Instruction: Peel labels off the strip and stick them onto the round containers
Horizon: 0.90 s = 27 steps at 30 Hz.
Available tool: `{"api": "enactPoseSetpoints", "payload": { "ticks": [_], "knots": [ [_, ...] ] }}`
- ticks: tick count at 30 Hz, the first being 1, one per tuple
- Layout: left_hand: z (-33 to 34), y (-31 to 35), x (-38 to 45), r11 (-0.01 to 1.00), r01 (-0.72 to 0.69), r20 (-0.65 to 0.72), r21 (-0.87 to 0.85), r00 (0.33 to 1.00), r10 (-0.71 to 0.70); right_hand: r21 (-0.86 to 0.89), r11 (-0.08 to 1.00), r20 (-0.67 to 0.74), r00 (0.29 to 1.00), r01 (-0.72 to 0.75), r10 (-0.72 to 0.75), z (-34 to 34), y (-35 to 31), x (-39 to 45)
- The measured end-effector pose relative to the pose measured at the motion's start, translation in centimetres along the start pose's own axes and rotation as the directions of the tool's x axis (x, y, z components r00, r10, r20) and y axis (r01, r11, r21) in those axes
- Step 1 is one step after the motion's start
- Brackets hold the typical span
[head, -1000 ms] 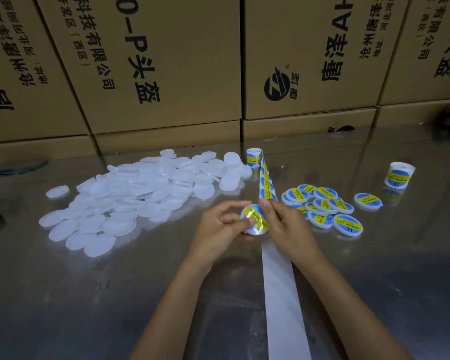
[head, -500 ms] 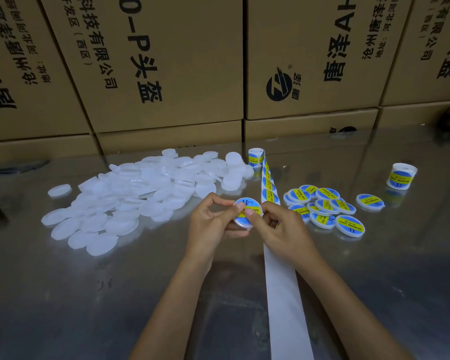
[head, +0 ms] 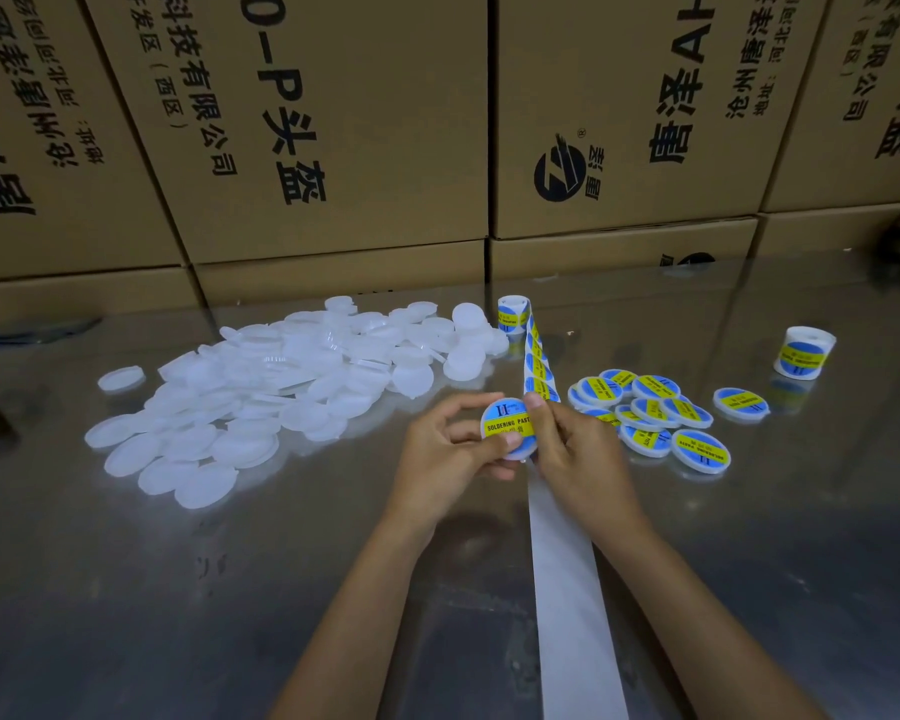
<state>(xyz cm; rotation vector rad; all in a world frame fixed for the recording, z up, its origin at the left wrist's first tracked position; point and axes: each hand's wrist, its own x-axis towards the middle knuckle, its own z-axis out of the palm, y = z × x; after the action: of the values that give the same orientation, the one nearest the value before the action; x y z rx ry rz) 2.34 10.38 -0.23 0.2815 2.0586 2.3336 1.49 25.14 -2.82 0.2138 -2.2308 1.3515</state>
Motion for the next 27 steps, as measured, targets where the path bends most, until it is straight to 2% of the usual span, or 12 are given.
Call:
{"api": "enactPoseSetpoints", "payload": {
  "ticks": [3, 7, 12, 21, 23, 25, 27],
  "knots": [
    [-0.3, 0.1, 0.1, 1.0, -0.019, -0.029, -0.004, 0.999, 0.019, 0.092, 0.996, 0.047, 0.999, -0.025, 0.02, 0.1, -0.3, 0.0],
    [-0.6, 0.0, 0.2, 1.0, -0.024, -0.066, 0.005, 0.998, 0.024, 0.005, 1.0, 0.139, 0.99, 0.02, -0.021, 0.4, -0.1, -0.2],
    [-0.8, -0.3, 0.1, 1.0, 0.009, -0.044, -0.004, 0.999, -0.009, 0.006, 1.0, 0.147, 0.989, 0.03, -0.031, 0.1, -0.1, 0.0],
    [-0.3, -0.9, 0.2, 1.0, 0.016, -0.078, 0.006, 0.997, -0.015, -0.133, 0.99, 0.163, 0.986, 0.042, -0.019, 0.3, 0.6, -0.2],
    [-0.3, -0.8, 0.2, 0.999, 0.034, -0.048, 0.032, 0.998, -0.033, -0.194, 0.981, 0.116, 0.993, 0.027, -0.004, 0.2, 0.5, -0.2],
    [-0.2, -0.8, 0.1, 0.998, 0.06, 0.046, 0.031, 0.997, -0.062, -0.248, 0.969, 0.046, 0.999, -0.005, 0.017, 0.2, 0.4, -0.1],
    [0.2, -0.8, 0.1, 0.997, 0.067, 0.117, 0.036, 0.991, -0.071, -0.238, 0.971, 0.016, 0.999, -0.028, 0.033, -0.1, 0.3, 0.1]
  ]
}}
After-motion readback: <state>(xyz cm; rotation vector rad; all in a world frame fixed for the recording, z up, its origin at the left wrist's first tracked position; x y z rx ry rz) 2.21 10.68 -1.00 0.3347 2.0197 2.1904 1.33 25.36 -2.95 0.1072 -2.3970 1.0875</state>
